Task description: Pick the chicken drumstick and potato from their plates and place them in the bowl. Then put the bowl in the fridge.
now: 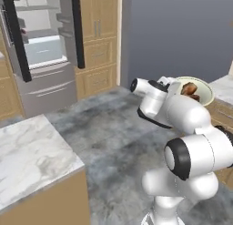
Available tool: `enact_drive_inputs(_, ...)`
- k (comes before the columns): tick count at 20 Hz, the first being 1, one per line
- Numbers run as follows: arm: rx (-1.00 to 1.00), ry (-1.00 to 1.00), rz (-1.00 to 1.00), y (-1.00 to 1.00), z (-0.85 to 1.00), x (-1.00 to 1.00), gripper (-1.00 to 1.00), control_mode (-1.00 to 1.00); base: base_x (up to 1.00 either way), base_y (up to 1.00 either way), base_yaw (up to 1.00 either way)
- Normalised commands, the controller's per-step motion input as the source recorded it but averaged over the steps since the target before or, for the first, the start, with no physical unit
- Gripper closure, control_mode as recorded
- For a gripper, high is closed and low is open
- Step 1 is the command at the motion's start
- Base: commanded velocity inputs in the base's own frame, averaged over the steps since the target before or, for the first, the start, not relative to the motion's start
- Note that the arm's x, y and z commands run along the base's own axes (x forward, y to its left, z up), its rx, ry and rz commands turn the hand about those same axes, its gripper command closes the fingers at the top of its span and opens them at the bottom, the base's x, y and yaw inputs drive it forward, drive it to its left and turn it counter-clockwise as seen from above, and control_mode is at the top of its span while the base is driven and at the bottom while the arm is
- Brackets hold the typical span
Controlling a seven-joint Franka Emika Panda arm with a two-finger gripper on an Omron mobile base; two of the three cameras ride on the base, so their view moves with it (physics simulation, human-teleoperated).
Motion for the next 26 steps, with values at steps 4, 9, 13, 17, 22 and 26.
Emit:
enact_drive_inputs(4, 0.00, 0.00, 0.00, 0.00, 0.00, 0.00, 1.00, 1.00, 0.81, -0.22, 0.29)
enact_drive_inputs(9, 0.00, 0.00, 0.00, 0.00, 0.00, 0.00, 1.00, 1.00, 0.76, -0.14, 0.39)
enact_drive_inputs(13, 0.00, 0.00, 0.00, 0.00, 0.00, 0.00, 1.00, 1.00, 0.74, -0.12, 0.43)
enact_drive_inputs(17, 0.00, 0.00, 0.00, 0.00, 0.00, 0.00, 1.00, 1.00, 0.76, -0.16, 0.38)
enact_drive_inputs(22, 0.00, 0.00, 0.00, 0.00, 0.00, 0.00, 1.00, 1.00, 0.76, -0.21, 0.32)
enact_drive_inputs(26, 0.00, 0.00, 0.00, 0.00, 0.00, 0.00, 1.00, 1.00, 0.71, -0.31, 0.25)
